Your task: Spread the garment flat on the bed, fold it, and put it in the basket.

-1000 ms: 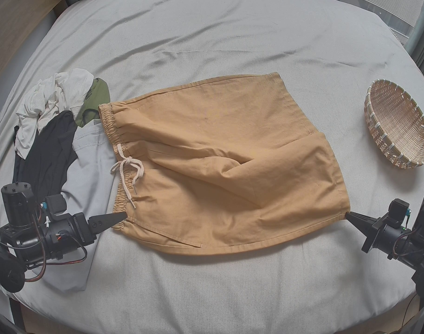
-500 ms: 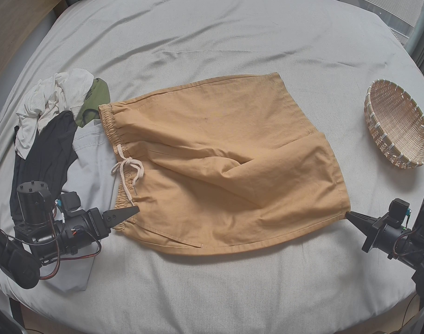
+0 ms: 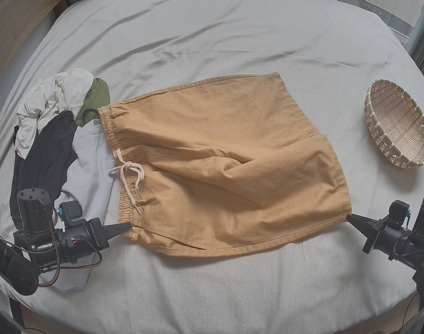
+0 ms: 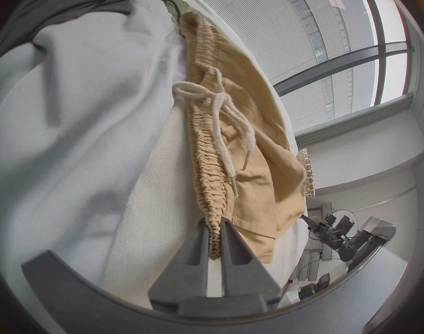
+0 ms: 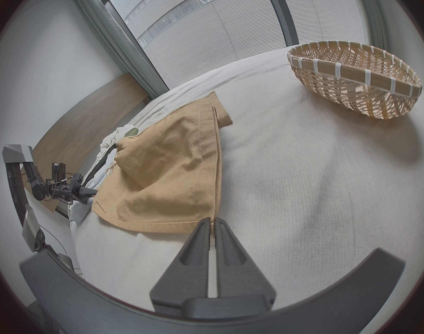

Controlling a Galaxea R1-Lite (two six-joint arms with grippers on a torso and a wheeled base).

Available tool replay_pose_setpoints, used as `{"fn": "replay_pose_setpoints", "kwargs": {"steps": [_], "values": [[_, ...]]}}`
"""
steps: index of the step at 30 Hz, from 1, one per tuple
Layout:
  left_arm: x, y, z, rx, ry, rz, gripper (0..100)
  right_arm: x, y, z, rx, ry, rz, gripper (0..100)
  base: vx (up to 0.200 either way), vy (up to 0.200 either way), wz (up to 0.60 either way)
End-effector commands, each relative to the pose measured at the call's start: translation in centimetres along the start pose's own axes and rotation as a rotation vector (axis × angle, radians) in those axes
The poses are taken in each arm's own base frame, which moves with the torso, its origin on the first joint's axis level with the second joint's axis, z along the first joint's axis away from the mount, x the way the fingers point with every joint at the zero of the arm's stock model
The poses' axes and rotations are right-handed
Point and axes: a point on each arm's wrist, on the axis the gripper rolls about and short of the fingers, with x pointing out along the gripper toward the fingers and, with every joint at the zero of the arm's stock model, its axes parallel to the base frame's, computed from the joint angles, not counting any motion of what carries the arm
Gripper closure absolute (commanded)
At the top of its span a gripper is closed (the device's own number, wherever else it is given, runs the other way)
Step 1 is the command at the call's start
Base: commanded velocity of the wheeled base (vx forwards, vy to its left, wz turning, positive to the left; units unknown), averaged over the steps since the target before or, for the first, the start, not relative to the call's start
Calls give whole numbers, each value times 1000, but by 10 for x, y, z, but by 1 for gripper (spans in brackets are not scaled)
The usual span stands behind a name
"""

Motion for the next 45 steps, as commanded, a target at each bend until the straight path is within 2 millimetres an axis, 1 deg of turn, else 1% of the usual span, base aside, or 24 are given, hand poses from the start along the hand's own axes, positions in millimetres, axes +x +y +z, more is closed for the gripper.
{"fn": "replay_pose_setpoints", "kwargs": {"steps": [1, 11, 15, 16, 20, 25, 33, 41, 42, 44, 45], "values": [[-18, -13, 0, 23, -24, -37, 100, -9, 0, -4, 2, 37, -19, 100, 0, 0, 0], [-39, -22, -8, -1, 39, -18, 100, -26, 6, -11, 29, 128, -31, 100, 0, 0, 0], [-41, -22, -9, -11, 54, -7, 100, -30, 7, -14, 29, 161, -36, 100, 0, 0, 0], [-41, -20, -8, 1, 60, 7, 100, -35, 10, -15, 31, 182, -36, 100, 0, 0, 0], [-42, -16, -3, 4, 45, 27, 100, -42, 13, -16, 37, 202, -32, 100, 0, 0, 0], [-44, -16, -9, -10, 84, 21, 100, -47, 14, -21, 51, 249, -38, 100, 0, 0, 0], [-48, -9, -24, 24, 139, 53, 100, -47, 13, -24, 58, 275, -50, 100, 0, 0, 0], [-49, -7, -28, 22, 154, 57, 100, -45, 12, -23, 57, 273, -54, 100, 0, 0, 0], [-50, -7, -30, 21, 159, 57, 0, -45, 12, -23, 57, 273, -54, 0, 0, 0, 0], [-51, -7, -32, 22, 162, 60, 0, -45, 12, -22, 58, 270, -54, 0, 0, 0, 0], [-51, -7, -32, 33, 161, 57, 0, -43, 12, -18, 53, 250, -52, 0, 0, 0, 0]]}}
